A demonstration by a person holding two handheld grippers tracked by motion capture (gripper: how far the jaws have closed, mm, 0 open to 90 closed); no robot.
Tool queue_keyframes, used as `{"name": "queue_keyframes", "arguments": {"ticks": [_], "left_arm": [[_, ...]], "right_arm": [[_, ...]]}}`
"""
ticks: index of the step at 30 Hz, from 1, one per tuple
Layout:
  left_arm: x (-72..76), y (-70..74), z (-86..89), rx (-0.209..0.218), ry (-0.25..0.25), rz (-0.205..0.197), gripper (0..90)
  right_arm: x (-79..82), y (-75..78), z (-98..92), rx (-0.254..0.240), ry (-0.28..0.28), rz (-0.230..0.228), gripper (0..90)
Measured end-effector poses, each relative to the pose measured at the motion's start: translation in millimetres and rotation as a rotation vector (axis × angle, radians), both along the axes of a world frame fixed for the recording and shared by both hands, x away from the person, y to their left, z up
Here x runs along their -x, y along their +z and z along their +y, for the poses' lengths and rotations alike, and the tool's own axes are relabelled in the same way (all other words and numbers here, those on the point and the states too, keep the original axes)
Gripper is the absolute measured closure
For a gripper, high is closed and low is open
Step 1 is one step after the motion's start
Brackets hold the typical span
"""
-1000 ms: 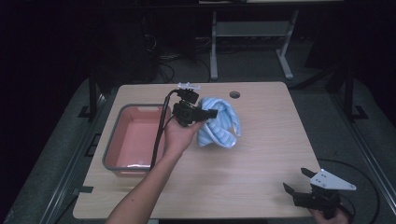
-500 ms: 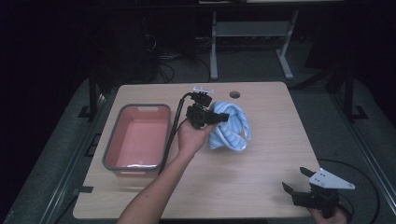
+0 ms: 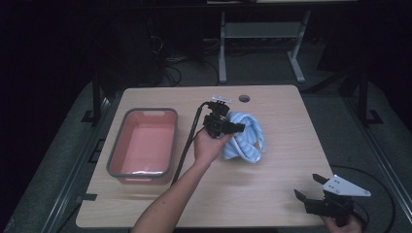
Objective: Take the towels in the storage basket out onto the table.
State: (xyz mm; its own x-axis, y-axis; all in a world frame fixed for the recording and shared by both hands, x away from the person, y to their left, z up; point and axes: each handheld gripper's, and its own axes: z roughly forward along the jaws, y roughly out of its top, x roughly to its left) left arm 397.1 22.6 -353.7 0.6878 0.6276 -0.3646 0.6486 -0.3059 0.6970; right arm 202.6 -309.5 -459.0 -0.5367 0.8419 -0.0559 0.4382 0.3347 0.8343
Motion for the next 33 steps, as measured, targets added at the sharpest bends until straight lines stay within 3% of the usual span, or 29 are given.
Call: {"name": "queue_keyframes", "arguments": {"ticks": [4, 14, 19, 24, 33], "left_arm": [[1.6, -8.6, -4.5, -0.014, 0.0, 0.007, 70.6], [3.3, -22.2, -9.7, -0.003, -0.009, 0.047, 70.0], [4.2, -29.1, -15.0, -0.026, -0.016, 0.052, 69.9], [4.1, -38.3, -17.1, -0.009, -0.009, 0.083, 69.0], [3.8, -46.5, -19.5, -0.027, -0.006, 0.091, 68.2]], "right_arm": [[-0.6, 0.3, 1.7, 0.002, 0.004, 0.003, 15.2], [-0.9, -0.1, 4.1, 0.009, 0.012, 0.001, 15.1], [-1.0, -0.4, 3.9, 0.01, 0.012, 0.002, 15.2], [-1.7, -0.8, 3.9, 0.009, 0.013, 0.002, 15.1], [-2.0, -1.1, 4.2, 0.015, 0.013, 0.009, 15.2]]}}
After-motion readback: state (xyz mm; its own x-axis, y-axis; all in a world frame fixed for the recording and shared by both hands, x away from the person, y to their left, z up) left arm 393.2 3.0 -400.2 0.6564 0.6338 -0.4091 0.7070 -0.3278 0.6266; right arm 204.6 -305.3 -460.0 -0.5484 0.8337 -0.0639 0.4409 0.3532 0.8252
